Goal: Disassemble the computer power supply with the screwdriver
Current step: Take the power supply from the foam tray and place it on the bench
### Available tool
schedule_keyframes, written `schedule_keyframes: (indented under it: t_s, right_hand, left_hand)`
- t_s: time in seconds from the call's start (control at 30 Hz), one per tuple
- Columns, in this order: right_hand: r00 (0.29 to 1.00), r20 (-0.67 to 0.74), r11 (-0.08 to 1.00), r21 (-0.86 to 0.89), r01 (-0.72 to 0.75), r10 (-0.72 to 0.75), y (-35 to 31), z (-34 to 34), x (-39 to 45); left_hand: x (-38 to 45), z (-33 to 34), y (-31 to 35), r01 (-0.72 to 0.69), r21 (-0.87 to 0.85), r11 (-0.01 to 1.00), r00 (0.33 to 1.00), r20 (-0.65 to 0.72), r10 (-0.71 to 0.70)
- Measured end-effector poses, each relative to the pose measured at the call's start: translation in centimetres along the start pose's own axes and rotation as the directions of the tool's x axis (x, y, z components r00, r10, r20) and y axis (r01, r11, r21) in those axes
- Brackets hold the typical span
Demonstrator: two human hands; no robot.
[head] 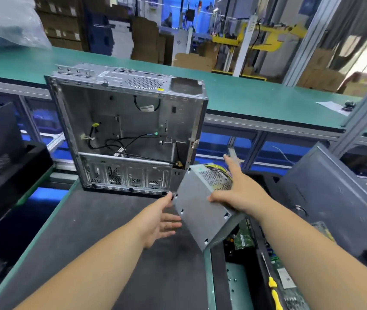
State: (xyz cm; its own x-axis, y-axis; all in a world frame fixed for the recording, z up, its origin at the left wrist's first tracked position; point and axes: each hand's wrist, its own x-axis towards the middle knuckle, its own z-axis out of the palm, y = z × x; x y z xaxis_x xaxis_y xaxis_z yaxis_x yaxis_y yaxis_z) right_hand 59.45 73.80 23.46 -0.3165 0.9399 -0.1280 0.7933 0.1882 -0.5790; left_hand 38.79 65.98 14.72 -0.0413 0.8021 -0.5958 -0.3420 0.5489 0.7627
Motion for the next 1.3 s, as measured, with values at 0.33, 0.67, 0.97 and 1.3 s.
schedule_keyframes:
  t_s: [0.33,0.67,0.97,1.3]
  right_hand:
    - [0.986,0.076,0.983,-0.098,0.157,-0.150,-7.4,8.7,-3.0]
    - [0.971,0.119,0.941,-0.244,0.233,-0.210,-13.8,19.0,-2.3]
    - [0.975,0.175,0.971,-0.170,0.169,-0.139,-14.5,19.5,-1.7]
    - [0.808,0.571,0.989,0.101,0.107,-0.145,-7.2,13.7,-0.8]
  left_hand:
    - [-2.9,-10.5,-1.4,0.170,-0.061,0.984,0.982,-0.073,-0.174]
    - [-5.6,-18.3,-2.1,-0.054,-0.170,0.984,0.996,-0.080,0.041]
    - [-6.6,-18.0,-2.1,-0.253,-0.015,0.967,0.966,-0.062,0.251]
    - [-7.7,-12.7,-2.5,-0.222,0.527,0.821,0.809,-0.370,0.456]
